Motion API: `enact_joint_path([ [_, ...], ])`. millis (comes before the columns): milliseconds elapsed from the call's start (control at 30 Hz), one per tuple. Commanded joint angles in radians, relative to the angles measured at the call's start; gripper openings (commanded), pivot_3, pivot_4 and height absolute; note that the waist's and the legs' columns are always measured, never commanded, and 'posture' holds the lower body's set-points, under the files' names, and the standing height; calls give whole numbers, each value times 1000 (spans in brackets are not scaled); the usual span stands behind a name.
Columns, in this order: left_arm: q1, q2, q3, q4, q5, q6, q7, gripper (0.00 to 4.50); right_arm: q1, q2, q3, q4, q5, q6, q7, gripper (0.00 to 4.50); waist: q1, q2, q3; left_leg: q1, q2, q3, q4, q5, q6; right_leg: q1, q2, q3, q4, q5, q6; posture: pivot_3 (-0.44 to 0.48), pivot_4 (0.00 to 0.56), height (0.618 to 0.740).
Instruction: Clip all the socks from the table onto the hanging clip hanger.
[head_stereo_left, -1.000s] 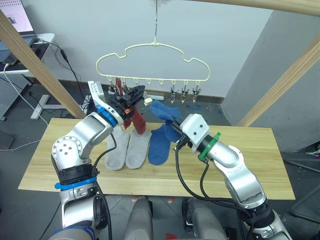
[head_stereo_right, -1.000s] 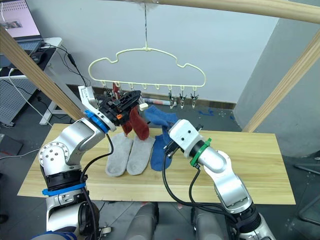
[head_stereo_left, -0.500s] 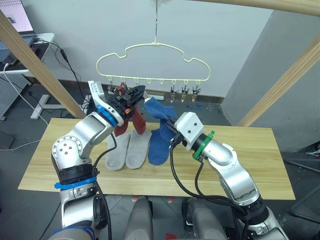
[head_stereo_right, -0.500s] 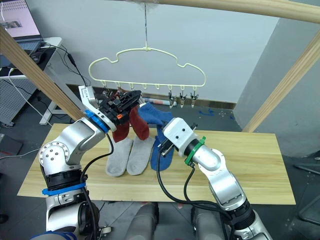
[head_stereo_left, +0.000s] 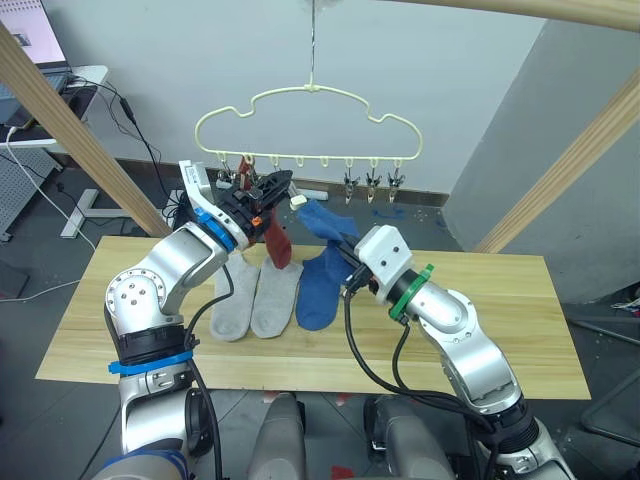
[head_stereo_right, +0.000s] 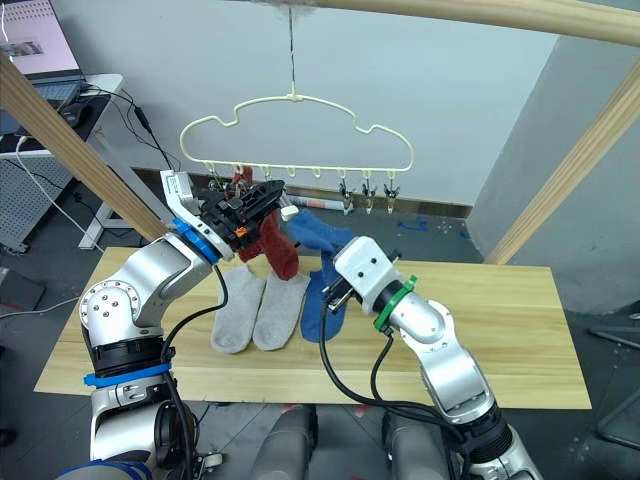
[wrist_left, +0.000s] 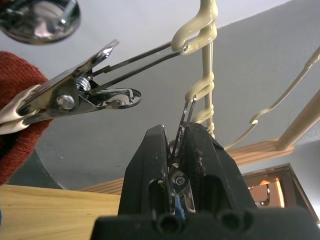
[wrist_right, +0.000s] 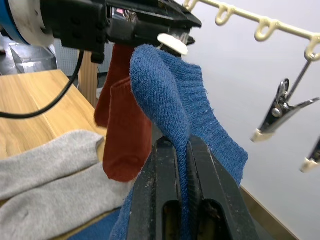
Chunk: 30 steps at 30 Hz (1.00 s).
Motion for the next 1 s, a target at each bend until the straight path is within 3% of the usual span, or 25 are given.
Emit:
enact_joint_path([
  [33,2,4,-2,6,2,-6,-1,180,-26,20,-6,-5,7,-18,-14,163,0,0,0,0,0,0,0,0,0,0,0,0,0,0,0,161,275,740],
  [600,20,14,-14,-55,30,-5,-46,180,-97,65,30,65,-4,-37,-26,163,1,0,0,-4,0,0,0,0,0,-4,0,0,0,0,0,181,274,740],
  [833,23,32,-10,-80,9,-1,-30,2429,-81,59,23,95,5,-44,-20,0,8,0,0,-6,0,0,-1,0,0,-7,0,0,0,0,0,199,270,740],
  [1000,82,151,-70,-170,56,92,-20,4002,-89,116,-59,174,35,-6,-88,0,8,-1,0,-6,0,0,-2,0,0,-8,0,0,0,0,0,229,268,740],
])
